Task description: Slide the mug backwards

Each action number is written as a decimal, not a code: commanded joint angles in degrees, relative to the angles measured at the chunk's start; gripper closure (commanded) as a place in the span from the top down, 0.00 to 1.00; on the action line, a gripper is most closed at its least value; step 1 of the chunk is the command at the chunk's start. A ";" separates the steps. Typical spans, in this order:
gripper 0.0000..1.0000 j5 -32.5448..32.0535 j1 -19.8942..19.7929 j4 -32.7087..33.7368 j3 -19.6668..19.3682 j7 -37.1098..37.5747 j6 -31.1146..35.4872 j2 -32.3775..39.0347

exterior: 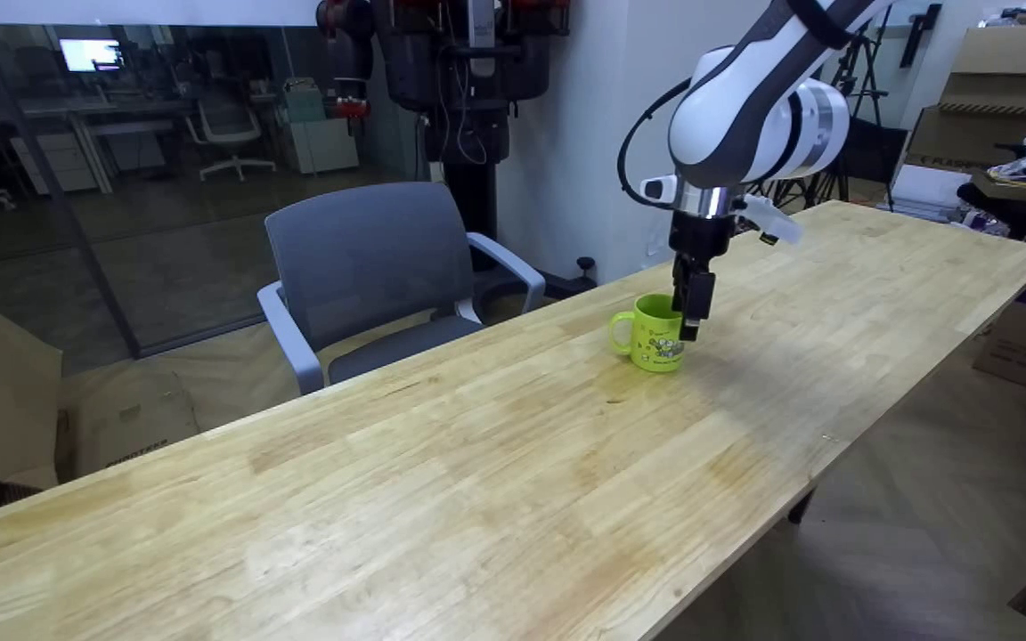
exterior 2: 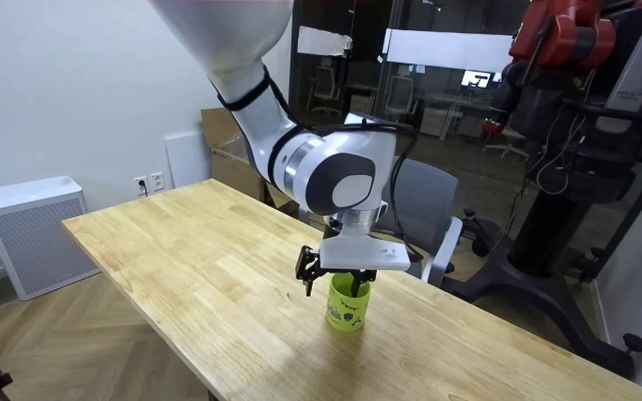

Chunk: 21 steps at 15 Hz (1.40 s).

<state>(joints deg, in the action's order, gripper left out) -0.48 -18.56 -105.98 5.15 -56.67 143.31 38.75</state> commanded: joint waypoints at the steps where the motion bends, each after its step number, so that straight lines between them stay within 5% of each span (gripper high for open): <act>1: 1.00 0.49 0.48 0.12 -0.49 -0.31 -0.14 0.01; 8: 1.00 -2.36 5.61 5.59 -4.84 8.45 2.47 3.70; 16: 1.00 -1.08 4.84 10.54 -2.51 8.07 -1.72 7.50; 17: 0.75 -1.17 4.77 10.49 -2.39 7.75 -1.42 7.59; 21: 0.51 -1.45 4.94 10.74 -2.51 7.93 -0.87 7.87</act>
<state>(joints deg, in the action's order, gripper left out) -1.28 -13.43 -97.24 2.31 -49.83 143.22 45.76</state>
